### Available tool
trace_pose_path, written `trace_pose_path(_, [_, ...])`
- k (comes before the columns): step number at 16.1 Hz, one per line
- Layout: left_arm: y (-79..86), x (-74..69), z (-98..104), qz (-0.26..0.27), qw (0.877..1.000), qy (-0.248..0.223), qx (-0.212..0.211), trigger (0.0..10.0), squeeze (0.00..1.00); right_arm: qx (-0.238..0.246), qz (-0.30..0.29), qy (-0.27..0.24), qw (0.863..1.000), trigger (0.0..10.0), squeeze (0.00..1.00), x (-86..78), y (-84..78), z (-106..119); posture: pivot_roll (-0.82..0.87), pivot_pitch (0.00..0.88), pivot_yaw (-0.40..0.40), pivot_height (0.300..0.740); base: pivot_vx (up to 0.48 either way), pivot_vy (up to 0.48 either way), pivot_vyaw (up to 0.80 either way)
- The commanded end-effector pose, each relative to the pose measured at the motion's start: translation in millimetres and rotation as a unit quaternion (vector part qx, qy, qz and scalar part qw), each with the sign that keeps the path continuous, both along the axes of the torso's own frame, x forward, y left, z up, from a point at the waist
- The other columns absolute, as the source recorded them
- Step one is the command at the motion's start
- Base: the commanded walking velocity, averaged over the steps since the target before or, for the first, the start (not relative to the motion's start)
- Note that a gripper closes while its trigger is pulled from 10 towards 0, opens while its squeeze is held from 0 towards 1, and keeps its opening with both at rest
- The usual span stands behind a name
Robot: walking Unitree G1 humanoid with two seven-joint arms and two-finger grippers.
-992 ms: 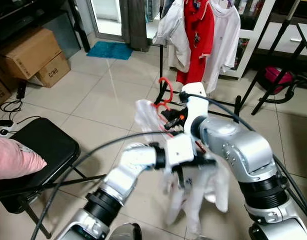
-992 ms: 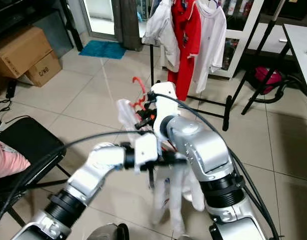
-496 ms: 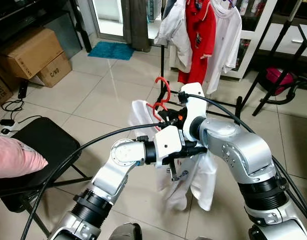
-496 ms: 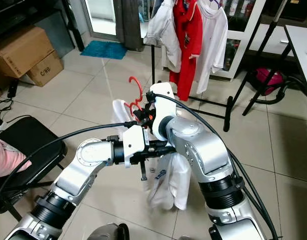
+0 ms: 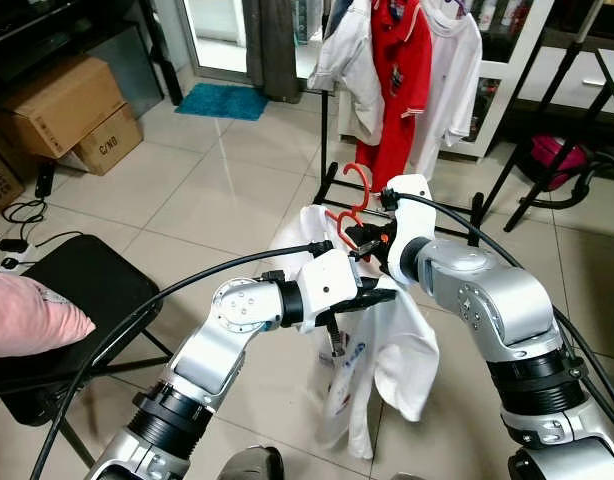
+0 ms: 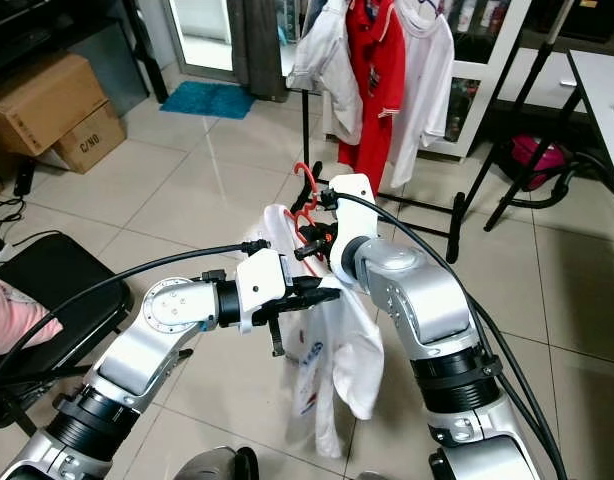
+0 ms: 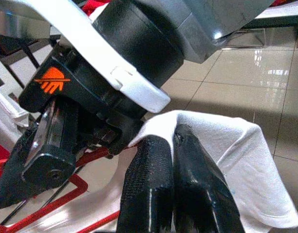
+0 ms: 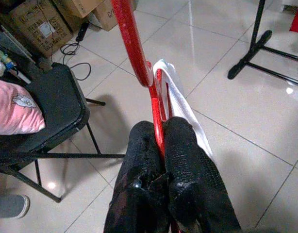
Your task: Hang hanger
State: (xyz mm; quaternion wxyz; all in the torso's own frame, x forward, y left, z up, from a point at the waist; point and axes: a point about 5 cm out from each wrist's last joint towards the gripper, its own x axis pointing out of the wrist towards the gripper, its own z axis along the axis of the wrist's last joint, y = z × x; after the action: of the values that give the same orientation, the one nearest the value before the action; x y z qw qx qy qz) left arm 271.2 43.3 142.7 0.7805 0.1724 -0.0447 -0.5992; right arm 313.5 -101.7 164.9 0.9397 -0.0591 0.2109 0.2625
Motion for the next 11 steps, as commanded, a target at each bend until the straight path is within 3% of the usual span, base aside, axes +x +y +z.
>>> trace_pose_path(1, [1.1,-1.1,3.8,-0.001,1.0,0.004,-0.008,10.0,0.0,0.002,-0.003,0.0,1.0,10.0,0.0,-0.3,-1.0,-0.4,-0.06,0.069,0.077,0.74,0.0,0.0,0.0])
trace_pose_path(2, [2.1,-1.2,5.4,0.002,1.0,0.016,-0.014,10.0,0.2,0.002,-0.007,-0.002,1.0,10.0,0.0,0.9,-3.3,0.0,-0.06,0.068,0.077,0.74,0.0,0.0,0.0])
trace_pose_path(3, [2.9,-0.6,6.3,0.007,1.0,0.016,-0.017,10.0,1.0,0.002,-0.009,-0.002,1.0,10.0,0.0,1.4,-4.5,0.2,-0.06,0.067,0.077,0.74,0.0,0.0,0.0])
trace_pose_path(11, [3.6,-6.4,1.0,-0.017,0.999,0.049,-0.007,10.0,1.0,0.005,-0.012,-0.01,1.0,10.0,0.0,3.6,-5.8,2.6,-0.06,0.051,0.069,0.74,0.0,0.0,0.0])
